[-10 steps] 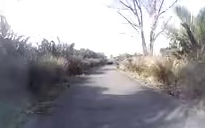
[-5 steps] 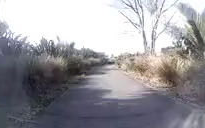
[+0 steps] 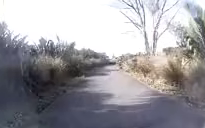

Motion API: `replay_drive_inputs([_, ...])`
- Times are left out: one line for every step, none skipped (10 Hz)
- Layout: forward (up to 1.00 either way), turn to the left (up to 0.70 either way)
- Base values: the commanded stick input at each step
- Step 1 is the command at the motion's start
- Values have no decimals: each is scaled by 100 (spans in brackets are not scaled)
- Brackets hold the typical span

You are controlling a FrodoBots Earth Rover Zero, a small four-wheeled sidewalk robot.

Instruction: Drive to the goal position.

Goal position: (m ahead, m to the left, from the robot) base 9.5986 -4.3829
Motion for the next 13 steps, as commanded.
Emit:
replay_drive_inputs([45, 0])
replay_drive_inputs([45, 0])
replay_drive_inputs([45, 0])
replay_drive_inputs([45, 0])
replay_drive_inputs([45, 0])
replay_drive_inputs([45, 0])
replay_drive_inputs([45, 0])
replay_drive_inputs([45, -10])
replay_drive_inputs([45, -22])
replay_drive_inputs([45, -27])
replay_drive_inputs([45, -27])
replay_drive_inputs([45, -27])
replay_drive_inputs([45, -27])
